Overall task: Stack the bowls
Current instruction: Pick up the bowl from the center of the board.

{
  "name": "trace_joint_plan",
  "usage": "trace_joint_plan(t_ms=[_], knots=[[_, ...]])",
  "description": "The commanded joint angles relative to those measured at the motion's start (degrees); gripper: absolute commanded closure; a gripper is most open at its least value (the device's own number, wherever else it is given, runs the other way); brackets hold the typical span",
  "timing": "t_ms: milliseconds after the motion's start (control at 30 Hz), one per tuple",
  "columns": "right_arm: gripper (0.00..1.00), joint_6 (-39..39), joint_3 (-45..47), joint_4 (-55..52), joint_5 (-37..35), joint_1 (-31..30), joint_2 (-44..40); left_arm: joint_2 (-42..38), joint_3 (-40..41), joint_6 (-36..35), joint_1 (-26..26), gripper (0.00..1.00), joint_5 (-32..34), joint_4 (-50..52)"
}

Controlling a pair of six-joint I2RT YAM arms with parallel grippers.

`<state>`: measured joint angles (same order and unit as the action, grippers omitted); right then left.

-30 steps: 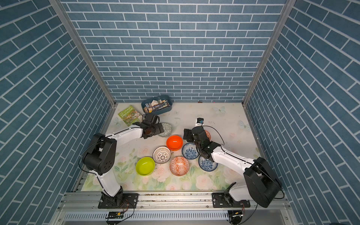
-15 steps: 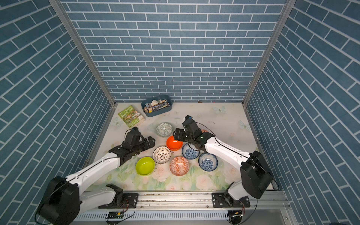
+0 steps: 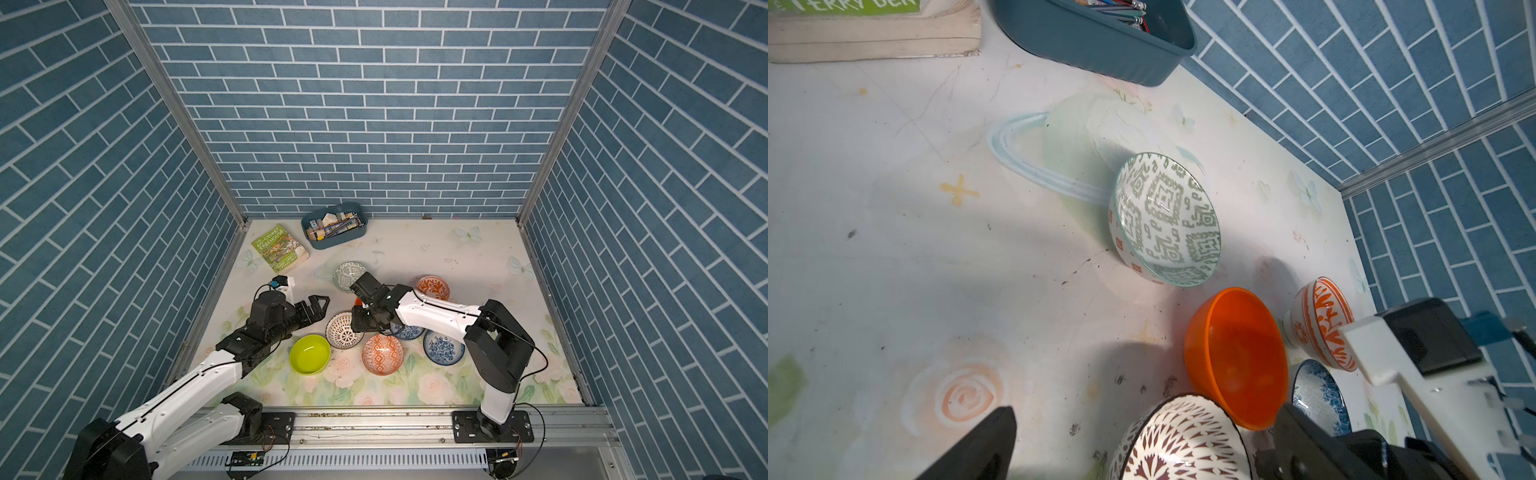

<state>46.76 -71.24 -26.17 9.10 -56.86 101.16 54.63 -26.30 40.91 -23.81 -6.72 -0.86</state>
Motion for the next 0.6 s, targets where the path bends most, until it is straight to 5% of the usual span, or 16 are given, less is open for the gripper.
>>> trace_joint_plan(t_ms=[0,567], knots=[[0.52,1.1,-1.8,-4.5,-2.9,-0.4,1.2,0.9,0.3,-0.9,0.6,0.00,-1.1,-2.0],[0.65,-1.0,-5.6,-6.3,-4.4,0.0,5.7,4.7,-1.6,1.8,1.8,0.00,0.0,-0.7]])
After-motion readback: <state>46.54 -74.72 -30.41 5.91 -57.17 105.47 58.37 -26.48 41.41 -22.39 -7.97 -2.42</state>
